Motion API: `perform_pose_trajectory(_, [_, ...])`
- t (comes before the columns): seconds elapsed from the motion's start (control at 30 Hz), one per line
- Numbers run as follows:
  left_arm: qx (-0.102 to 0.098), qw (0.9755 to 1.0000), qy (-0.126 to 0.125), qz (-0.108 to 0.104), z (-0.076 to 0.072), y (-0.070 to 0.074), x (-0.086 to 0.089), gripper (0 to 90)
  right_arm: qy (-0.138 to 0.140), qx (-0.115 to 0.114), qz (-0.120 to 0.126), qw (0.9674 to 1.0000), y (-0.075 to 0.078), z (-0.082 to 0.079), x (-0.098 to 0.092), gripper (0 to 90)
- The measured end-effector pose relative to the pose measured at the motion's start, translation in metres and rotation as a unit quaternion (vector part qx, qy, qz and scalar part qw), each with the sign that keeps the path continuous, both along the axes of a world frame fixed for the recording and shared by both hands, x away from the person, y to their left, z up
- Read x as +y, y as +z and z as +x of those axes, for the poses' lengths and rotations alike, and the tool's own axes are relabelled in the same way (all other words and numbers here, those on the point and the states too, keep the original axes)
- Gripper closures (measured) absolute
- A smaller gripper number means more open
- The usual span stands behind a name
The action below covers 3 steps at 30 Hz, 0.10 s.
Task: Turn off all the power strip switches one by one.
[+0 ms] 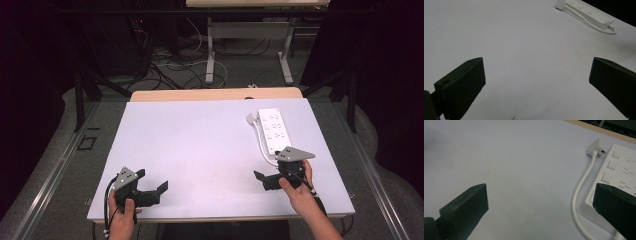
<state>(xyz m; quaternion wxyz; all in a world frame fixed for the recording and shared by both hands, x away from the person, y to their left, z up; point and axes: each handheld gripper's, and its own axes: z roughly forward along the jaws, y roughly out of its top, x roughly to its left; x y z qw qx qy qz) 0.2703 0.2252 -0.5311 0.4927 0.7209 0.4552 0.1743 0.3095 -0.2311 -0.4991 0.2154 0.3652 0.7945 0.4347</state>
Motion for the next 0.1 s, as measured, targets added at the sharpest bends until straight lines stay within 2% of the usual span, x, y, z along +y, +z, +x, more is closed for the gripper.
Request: perform_pose_trajectory(0.1, [0.000, 1.0000, 0.002, 0.003, 0.0005, -0.0002, 0.0008, 0.4, -0.009, -0.003, 0.010, 0.9999, -0.0052, -0.0092, -0.0052, 0.0])
